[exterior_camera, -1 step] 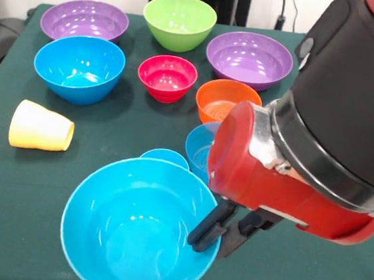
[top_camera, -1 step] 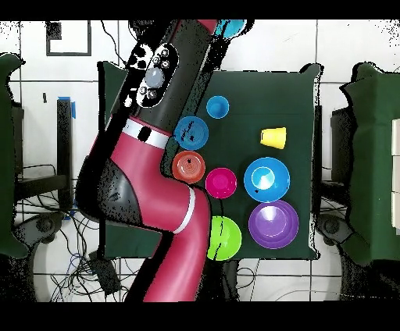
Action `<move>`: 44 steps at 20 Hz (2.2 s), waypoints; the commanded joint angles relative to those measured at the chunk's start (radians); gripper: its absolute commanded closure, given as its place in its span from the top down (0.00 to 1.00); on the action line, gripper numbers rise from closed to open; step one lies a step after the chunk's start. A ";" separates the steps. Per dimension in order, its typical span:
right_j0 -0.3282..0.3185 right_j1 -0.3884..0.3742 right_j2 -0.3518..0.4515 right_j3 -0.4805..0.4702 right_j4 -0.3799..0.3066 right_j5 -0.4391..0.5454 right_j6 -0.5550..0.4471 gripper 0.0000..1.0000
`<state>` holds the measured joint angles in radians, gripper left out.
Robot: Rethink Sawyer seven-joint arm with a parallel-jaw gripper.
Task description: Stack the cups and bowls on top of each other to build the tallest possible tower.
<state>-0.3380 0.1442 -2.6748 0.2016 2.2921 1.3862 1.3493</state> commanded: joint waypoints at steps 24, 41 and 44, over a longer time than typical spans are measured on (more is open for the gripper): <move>0.104 0.055 0.217 -0.060 -0.452 0.154 -0.055 0.00; 0.125 0.141 0.714 0.008 -0.776 0.127 -0.059 0.00; 0.139 0.154 0.800 0.029 -0.822 0.135 -0.050 0.00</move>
<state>-0.2295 0.2389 -2.0818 0.2243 1.6111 1.4411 1.3493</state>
